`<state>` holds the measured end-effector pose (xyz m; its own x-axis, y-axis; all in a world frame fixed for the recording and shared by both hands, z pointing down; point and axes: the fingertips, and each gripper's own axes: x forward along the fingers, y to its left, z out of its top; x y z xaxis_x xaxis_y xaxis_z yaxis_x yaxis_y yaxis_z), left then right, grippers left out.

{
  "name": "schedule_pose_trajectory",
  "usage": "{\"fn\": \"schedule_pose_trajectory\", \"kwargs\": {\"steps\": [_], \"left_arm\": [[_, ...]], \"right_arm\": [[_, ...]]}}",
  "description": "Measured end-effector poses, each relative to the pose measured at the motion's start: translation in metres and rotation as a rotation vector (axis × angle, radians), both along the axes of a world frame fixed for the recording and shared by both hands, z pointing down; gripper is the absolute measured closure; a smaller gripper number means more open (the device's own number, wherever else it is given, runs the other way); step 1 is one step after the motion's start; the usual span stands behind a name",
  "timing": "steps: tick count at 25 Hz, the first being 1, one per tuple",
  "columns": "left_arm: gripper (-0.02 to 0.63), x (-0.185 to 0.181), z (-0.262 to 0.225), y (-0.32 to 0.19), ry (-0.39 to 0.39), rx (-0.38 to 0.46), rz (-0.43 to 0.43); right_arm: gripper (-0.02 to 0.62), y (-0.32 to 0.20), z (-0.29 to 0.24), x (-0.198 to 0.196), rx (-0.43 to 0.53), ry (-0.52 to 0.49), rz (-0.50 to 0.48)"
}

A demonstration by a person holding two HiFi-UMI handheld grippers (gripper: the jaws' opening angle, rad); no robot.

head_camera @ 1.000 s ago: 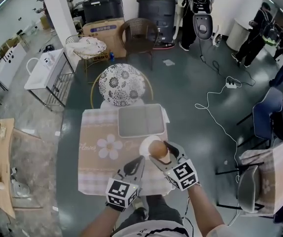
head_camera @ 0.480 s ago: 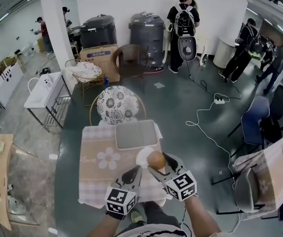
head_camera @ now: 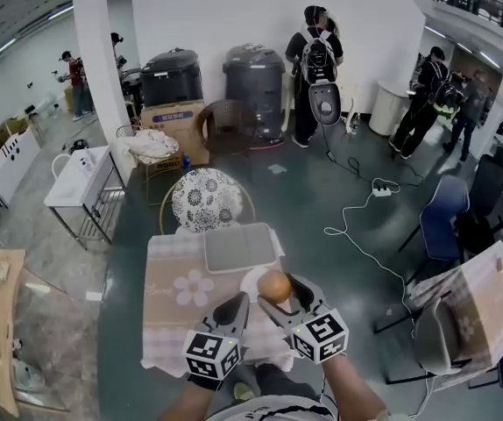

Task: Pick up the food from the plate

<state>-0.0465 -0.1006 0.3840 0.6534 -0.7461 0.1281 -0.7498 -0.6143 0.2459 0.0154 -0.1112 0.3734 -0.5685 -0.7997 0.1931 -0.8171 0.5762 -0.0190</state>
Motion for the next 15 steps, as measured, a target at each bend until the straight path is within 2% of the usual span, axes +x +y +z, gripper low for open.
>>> {"fn": "schedule_pose_trajectory", "kwargs": {"steps": [15], "left_arm": [[0.600,0.001,-0.014,0.004,0.012,0.023,-0.006]], "right_arm": [[0.281,0.006,-0.015,-0.004,0.025,-0.006,-0.004]]}}
